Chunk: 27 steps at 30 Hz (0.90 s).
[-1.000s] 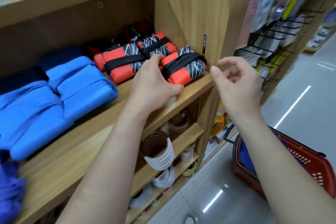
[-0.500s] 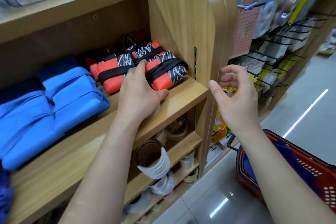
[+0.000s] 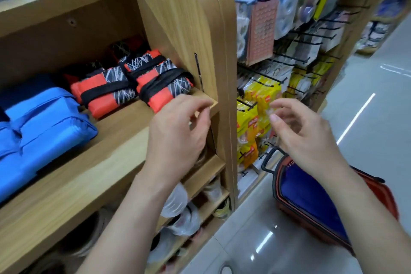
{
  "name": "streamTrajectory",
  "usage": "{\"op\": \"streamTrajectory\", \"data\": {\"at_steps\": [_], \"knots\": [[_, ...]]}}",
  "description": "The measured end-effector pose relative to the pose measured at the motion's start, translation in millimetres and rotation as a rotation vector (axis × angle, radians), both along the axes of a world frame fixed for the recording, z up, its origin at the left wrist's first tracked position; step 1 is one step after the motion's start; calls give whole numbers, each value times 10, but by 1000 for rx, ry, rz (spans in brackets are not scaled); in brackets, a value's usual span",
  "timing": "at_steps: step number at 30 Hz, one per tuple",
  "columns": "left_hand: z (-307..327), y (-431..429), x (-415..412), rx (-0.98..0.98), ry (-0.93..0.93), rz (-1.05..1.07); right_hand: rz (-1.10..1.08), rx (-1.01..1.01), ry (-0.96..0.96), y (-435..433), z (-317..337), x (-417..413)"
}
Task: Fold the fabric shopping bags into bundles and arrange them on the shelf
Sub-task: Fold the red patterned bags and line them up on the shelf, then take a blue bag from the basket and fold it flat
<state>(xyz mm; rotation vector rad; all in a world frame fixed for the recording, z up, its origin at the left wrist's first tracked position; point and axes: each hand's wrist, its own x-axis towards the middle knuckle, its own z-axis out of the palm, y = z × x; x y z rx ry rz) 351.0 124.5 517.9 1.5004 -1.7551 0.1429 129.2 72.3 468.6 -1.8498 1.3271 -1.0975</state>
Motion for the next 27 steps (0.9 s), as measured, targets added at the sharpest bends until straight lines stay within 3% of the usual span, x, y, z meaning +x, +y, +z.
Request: {"op": "streamTrajectory", "data": {"at_steps": [7,10,13,17,27], "knots": [[-627,-162,-810,276,-58,-257,-40,82,380,197,-306,-1044],[-966,-297,-1140,421,-126,-358,-77,200,591,305,-580,-1548],[-1345,-487,-1450,558,-203,-423,-138,350,678,422,-922,-2038],[-1946,-809,-1821,733,-235,-489,-246,551,670,567,-1371,-2521],[-3732,-1705,-2547,1160,-245,-515,-567,923,319,499,-2637,-2952]]}}
